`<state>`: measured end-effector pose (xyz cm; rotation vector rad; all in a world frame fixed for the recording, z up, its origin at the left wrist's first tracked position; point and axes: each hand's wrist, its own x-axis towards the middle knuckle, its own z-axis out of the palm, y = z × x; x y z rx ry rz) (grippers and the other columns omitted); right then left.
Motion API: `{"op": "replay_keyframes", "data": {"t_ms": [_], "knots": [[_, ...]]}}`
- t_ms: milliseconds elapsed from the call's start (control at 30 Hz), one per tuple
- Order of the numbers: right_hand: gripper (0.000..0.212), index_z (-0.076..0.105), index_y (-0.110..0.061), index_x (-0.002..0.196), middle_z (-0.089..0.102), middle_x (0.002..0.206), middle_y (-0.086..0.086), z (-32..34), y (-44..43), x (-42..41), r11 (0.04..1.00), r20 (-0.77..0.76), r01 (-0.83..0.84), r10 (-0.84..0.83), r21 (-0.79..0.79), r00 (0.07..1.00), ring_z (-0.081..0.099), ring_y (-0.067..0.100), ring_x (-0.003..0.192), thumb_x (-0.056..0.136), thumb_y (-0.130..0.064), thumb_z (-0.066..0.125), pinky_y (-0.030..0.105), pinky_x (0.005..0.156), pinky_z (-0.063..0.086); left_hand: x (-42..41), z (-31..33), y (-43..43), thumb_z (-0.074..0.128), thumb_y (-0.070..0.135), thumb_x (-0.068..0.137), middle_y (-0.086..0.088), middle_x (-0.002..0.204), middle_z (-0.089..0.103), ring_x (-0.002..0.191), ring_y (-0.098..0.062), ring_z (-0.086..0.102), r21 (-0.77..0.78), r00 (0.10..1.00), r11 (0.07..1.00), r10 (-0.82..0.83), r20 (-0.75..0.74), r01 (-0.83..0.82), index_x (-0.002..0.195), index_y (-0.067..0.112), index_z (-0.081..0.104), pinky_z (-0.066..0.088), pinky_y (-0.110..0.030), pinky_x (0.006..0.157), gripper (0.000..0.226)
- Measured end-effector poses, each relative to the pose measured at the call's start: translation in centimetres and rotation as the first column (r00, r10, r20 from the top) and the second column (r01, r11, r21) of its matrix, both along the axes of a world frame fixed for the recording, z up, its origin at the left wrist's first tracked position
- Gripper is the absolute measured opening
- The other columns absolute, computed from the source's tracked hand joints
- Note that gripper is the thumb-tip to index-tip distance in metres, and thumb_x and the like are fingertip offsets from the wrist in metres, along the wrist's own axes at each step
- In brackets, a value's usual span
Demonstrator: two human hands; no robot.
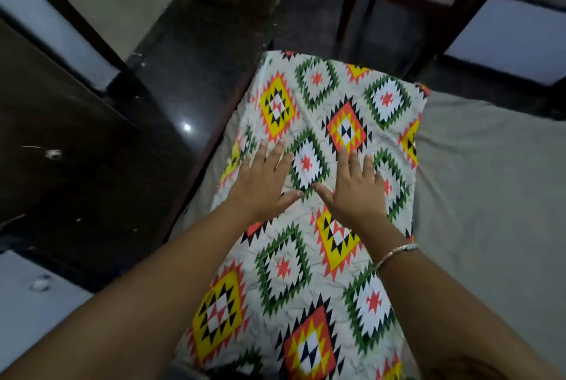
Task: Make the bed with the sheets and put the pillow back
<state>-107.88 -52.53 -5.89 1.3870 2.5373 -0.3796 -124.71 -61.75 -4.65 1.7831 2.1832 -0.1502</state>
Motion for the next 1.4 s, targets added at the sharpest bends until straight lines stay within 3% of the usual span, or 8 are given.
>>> {"op": "replay_keyframes", "data": {"t_ms": [133,233,300,567,733,1033,1167,1400], "knots": [[0.083,-0.001,-0.017,0.151,-0.01,0.158,0.015,4.2,-1.5,0.4,0.995,0.008,-0.065,0.065,0.08,0.998,0.001,0.037,0.145,0.091,-0.066,0.028,0.053,0.113,0.021,-0.1,3.1,-3.2,0.037,0.062,0.09,-0.004,0.159,-0.009,0.146,-0.028,-0.006,-0.008,1.0,1.0,0.008,-0.027,-0.008,0.151,0.018,0.008,0.013,-0.05,0.116,0.081],[0.073,0.016,-0.016,0.15,-0.009,0.158,0.016,7.0,-2.9,0.2,0.969,0.01,-0.126,0.127,0.211,0.992,0.009,0.039,0.144,0.093,-0.059,0.034,0.052,0.108,0.029,-0.2,4.2,-5.5,0.038,0.064,0.089,-0.004,0.159,-0.007,0.145,-0.03,-0.005,-0.021,0.993,0.993,0.117,0.025,-0.116,0.15,0.018,0.011,0.015,-0.052,0.115,0.081],[0.07,0.019,-0.016,0.149,-0.01,0.158,0.015,7.9,-4.0,-0.1,0.954,0.041,-0.201,0.197,0.222,0.98,0.005,0.037,0.145,0.094,-0.057,0.031,0.051,0.11,0.024,0.3,4.6,-6.9,0.038,0.065,0.088,-0.002,0.159,-0.01,0.145,-0.03,-0.007,-0.041,0.984,0.986,0.163,0.065,-0.161,0.151,0.02,0.008,0.013,-0.053,0.115,0.083],[0.076,-0.004,-0.015,0.151,-0.02,0.156,0.013,7.2,-9.7,-2.9,0.989,0.088,-0.139,0.133,0.055,0.987,-0.017,0.029,0.144,0.096,-0.059,0.023,0.048,0.118,0.005,-1.7,5.4,-10.3,0.043,0.061,0.088,0.0,0.159,-0.011,0.146,-0.028,-0.006,0.012,0.993,0.999,0.048,0.106,-0.05,0.151,0.02,0.01,0.009,-0.05,0.114,0.082],[0.079,-0.006,-0.015,0.151,-0.02,0.156,0.013,7.8,-13.0,-7.0,0.999,0.034,-0.026,0.028,-0.046,0.999,-0.017,0.028,0.144,0.095,-0.059,0.028,0.049,0.118,0.008,-6.4,6.1,-12.4,0.039,0.064,0.088,0.001,0.158,-0.014,0.146,-0.027,-0.007,0.01,0.99,0.995,-0.1,0.104,0.1,0.151,0.02,0.006,0.013,-0.052,0.114,0.084],[0.079,-0.001,-0.015,0.151,-0.016,0.157,0.013,10.8,-17.2,-13.5,0.973,-0.069,0.23,-0.229,-0.004,0.971,-0.014,0.03,0.145,0.094,-0.059,0.032,0.048,0.118,0.012,-13.6,8.4,-13.1,0.042,0.064,0.088,-0.007,0.158,-0.012,0.146,-0.026,-0.004,0.052,0.941,0.954,-0.301,0.152,0.297,0.151,0.012,0.002,0.012,-0.045,0.117,0.091],[0.08,-0.002,-0.015,0.151,-0.015,0.157,0.014,10.8,-17.8,-14.4,0.972,-0.01,0.236,-0.236,-0.027,0.972,-0.013,0.033,0.145,0.094,-0.06,0.031,0.048,0.117,0.012,-13.9,8.8,-13.1,0.044,0.062,0.088,-0.008,0.158,-0.012,0.146,-0.024,-0.006,0.034,0.93,0.955,-0.295,0.217,0.295,0.151,0.012,-0.001,0.011,-0.042,0.118,0.092],[0.081,-0.001,-0.013,0.151,-0.013,0.158,0.013,9.5,-15.1,-16.0,0.982,-0.019,0.174,-0.176,-0.07,0.984,-0.011,0.031,0.145,0.094,-0.059,0.032,0.048,0.118,0.013,-14.2,8.7,-11.6,0.046,0.063,0.087,-0.008,0.158,-0.011,0.146,-0.022,-0.005,0.007,0.937,0.955,-0.294,0.189,0.298,0.151,0.011,-0.001,0.012,-0.041,0.118,0.094]]}}
